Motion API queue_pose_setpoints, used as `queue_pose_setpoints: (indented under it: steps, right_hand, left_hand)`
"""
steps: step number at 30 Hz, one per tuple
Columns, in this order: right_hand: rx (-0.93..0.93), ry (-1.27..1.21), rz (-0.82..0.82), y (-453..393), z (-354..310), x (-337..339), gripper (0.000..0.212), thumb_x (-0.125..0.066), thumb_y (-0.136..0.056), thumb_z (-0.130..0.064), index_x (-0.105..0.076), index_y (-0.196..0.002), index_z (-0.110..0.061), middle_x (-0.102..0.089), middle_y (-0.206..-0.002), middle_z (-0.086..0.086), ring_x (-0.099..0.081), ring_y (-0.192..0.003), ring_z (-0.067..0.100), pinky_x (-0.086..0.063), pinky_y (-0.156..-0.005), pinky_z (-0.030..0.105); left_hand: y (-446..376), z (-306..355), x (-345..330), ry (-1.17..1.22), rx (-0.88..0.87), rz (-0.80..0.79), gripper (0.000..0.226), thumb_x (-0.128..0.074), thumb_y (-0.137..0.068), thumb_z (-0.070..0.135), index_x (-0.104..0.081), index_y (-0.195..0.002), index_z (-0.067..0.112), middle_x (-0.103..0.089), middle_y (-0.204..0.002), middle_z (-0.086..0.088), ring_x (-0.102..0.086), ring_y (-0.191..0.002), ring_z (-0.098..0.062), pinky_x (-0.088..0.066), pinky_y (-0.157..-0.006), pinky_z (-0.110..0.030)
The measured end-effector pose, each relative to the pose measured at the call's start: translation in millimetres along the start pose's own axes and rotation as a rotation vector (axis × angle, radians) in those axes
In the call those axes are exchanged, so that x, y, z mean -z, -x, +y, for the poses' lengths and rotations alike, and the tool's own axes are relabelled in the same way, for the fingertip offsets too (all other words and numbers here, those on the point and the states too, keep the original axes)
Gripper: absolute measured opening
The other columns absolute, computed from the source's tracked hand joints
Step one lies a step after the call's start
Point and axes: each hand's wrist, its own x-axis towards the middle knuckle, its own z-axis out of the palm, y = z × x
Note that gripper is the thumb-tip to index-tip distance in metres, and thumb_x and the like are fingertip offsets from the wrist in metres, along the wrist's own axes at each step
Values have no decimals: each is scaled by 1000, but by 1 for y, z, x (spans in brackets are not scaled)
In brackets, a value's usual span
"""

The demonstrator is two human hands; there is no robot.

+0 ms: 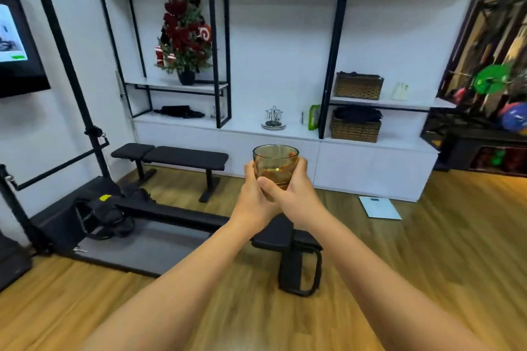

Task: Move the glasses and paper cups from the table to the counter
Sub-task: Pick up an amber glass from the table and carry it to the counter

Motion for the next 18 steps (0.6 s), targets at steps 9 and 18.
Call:
queue_pose_setpoints:
  steps: [9,18]
  right_hand:
    - [-48,14,78,-61,84,124,74,-75,-79,-51,-26,-133,-37,-56,-128,-11,-56,-117,3,-48,-93,23]
    - [-62,63,127,-177,179,216,75,-76,-83,-42,-25,-135,-26,-53,-131,-4,-55,-119,8,-48,-101,28]
  left_hand:
    - [-87,-21,-142,98,40,-110,93,-90,-59,37,-33,-133,40,-63,-127,8,-65,-115,-6,-57,-91,-29]
    - [-221,-89,-253,6,-52,-135,85,-85,-73,6,-41,-141,33,-62,-118,17,-63,-105,4,-50,-84,-9]
